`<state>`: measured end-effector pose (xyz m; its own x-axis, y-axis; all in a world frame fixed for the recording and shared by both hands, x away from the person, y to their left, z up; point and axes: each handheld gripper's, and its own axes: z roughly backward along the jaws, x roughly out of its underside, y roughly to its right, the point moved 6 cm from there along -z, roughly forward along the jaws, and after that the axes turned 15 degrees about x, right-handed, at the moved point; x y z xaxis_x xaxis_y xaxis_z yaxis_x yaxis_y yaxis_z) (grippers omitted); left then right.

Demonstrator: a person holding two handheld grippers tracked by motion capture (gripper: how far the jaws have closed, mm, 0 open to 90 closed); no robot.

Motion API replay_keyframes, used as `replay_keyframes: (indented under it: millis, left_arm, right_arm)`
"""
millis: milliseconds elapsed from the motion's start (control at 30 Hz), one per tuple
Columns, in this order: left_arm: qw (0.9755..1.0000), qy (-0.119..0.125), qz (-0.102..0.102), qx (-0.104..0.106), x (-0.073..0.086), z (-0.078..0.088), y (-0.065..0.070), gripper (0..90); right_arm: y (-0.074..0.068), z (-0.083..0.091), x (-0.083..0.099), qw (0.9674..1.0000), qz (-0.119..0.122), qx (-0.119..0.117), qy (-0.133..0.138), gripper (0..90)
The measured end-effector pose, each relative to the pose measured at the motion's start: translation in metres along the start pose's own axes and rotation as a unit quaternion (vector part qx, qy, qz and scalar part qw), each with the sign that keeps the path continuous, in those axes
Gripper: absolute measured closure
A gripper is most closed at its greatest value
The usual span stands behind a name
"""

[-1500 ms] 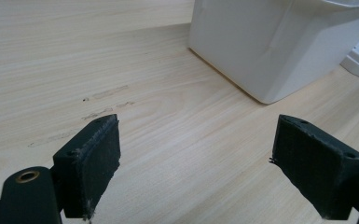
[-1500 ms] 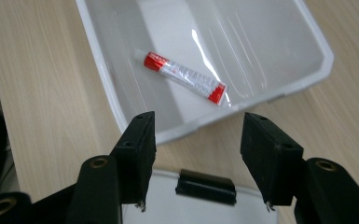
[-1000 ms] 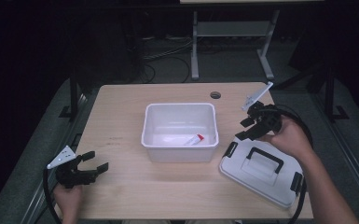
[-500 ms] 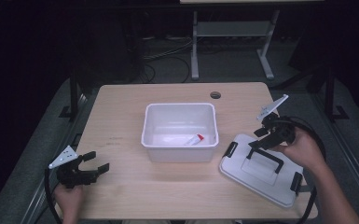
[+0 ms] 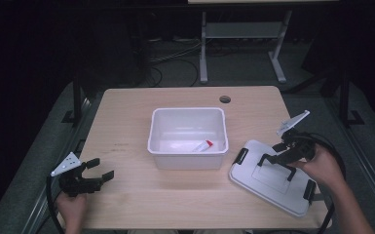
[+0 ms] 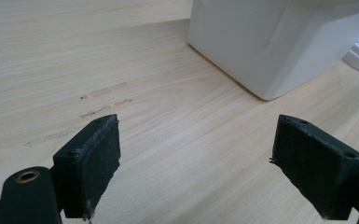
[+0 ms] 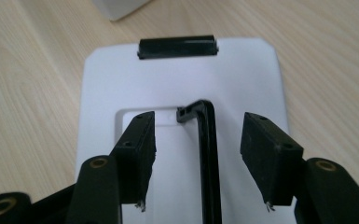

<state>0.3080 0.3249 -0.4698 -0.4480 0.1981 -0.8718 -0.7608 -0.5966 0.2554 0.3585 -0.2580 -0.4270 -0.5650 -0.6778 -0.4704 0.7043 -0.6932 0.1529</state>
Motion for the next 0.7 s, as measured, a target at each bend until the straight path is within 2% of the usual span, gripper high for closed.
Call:
replay_keyframes:
  millis: [167,467,700]
  left_arm:
    - [1.0000,0.000,0.001,0.000,0.000,0.000,0.000,14.5]
    - [1.0000,-0.002,0.000,0.001,0.000,-0.002,0.001,14.5]
    - [1.0000,-0.002,0.002,0.000,0.001,-0.002,0.000,14.5]
  right_arm:
    - [0.003,-0.004,0.015,0.9999,-0.010,-0.001,-0.001,49.6]
    - [0.005,-0.008,0.030,0.9997,-0.023,-0.011,0.001,59.1]
    - [0.003,-0.011,0.034,0.9995,-0.025,-0.016,0.012,65.3]
